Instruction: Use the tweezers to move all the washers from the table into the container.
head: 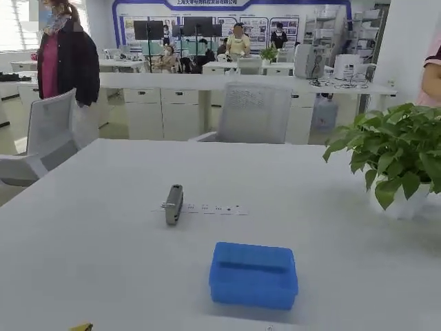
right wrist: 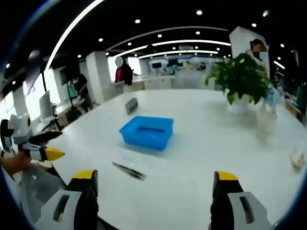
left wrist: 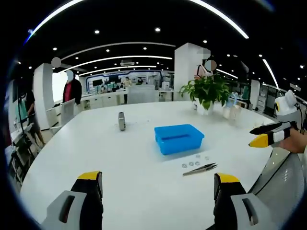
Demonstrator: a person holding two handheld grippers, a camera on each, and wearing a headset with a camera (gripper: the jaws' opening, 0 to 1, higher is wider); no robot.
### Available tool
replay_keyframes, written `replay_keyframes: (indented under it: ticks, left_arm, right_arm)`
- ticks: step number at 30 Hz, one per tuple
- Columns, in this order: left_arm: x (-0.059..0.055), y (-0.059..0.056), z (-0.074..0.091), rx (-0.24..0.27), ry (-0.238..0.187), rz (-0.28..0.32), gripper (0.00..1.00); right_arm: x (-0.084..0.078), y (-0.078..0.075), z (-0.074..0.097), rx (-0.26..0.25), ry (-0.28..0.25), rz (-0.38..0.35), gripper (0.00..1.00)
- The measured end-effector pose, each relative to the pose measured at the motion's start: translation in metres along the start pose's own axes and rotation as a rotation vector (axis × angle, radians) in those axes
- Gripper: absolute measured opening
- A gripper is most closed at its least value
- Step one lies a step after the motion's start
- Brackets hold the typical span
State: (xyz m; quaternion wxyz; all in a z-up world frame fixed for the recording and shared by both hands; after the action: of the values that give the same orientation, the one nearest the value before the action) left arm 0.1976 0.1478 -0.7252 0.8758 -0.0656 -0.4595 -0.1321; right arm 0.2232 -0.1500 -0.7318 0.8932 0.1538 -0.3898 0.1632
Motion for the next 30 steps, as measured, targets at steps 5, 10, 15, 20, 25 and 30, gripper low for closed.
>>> replay_keyframes:
  ticks: [5, 10, 15, 20, 25, 30]
  left_arm:
    - [-0.0001, -0.0015, 0.0002, -0.001, 0.005, -0.006, 0.97]
    - [-0.0009, -0.0017, -0.0003, -0.001, 0.01, -0.012, 0.96]
    - [-0.0019, -0.0009, -0.0015, 0.0, 0.016, -0.017, 0.96]
    - [-0.0015, -0.0009, -0.0015, -0.003, 0.015, -0.015, 0.96]
    - [-0.001, -0.0011, -0.001, -0.006, 0.013, -0.011, 0.96]
    - [-0.0006, -0.0032, -0.002, -0.018, 0.026, -0.017, 0.96]
  right_arm:
    - [-0.0004, 0.0003, 0.0001, 0.002, 0.002, -0.001, 0.98]
    - [-0.0005, 0.0001, -0.0001, 0.003, 0.003, -0.005, 0.98]
    - [-0.0006, -0.0004, -0.0002, 0.003, 0.002, -0.004, 0.98]
    - [-0.0006, -0.0001, -0.0004, 0.003, 0.003, -0.002, 0.98]
    - [0.001, 0.0029, 0.0003, 0.008, -0.004, 0.017, 0.98]
    - [0.0032, 0.005, 0.0012, 0.015, -0.012, 0.03, 0.98]
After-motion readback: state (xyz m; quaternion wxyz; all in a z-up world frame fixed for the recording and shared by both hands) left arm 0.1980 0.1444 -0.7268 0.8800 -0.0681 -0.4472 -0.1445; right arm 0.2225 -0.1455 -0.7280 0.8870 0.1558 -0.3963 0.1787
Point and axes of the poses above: the centre of the closed fingertips' face, and the gripper's own axes: z roughly backward along the fingers, y roughly to its left, x roughly out of its top, the point moved 5 cm from there along z, roughly backward along the fingers, and after that the axes turned 9 degrees about y, right-handed, at the moved point
